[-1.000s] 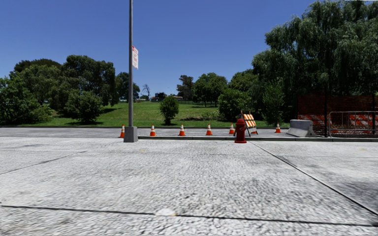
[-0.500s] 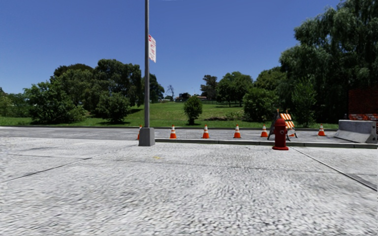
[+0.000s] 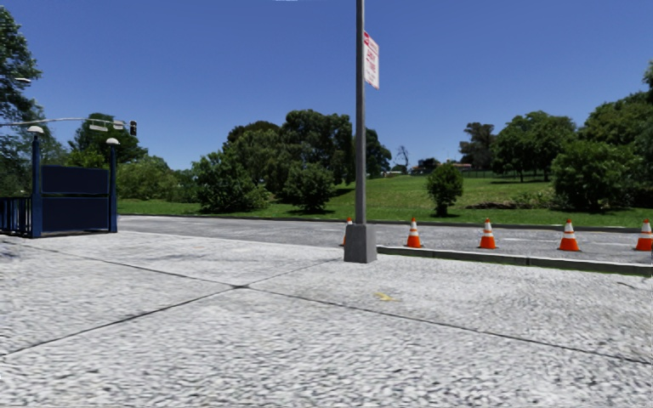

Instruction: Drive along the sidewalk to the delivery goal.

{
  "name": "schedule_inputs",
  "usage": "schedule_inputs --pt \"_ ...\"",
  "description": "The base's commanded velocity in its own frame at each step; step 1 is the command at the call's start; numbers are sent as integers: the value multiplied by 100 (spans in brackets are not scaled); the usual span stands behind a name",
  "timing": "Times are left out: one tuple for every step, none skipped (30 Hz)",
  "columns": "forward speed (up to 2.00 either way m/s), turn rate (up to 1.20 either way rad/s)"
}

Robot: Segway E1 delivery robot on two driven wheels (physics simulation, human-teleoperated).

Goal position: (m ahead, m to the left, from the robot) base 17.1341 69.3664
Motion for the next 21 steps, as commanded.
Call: schedule_inputs --pt "200 74" --pt "200 74" --pt "200 74" --pt "200 74" --pt "200 74" --pt "200 74" --pt "200 74" --pt "200 74" --pt "200 74" --pt "200 74" --pt "200 74" --pt "200 74" --pt "200 74" --pt "200 74" --pt "200 74" --pt "200 74" --pt "200 74" --pt "200 74" --pt "200 74" --pt "200 74" --pt "200 74"
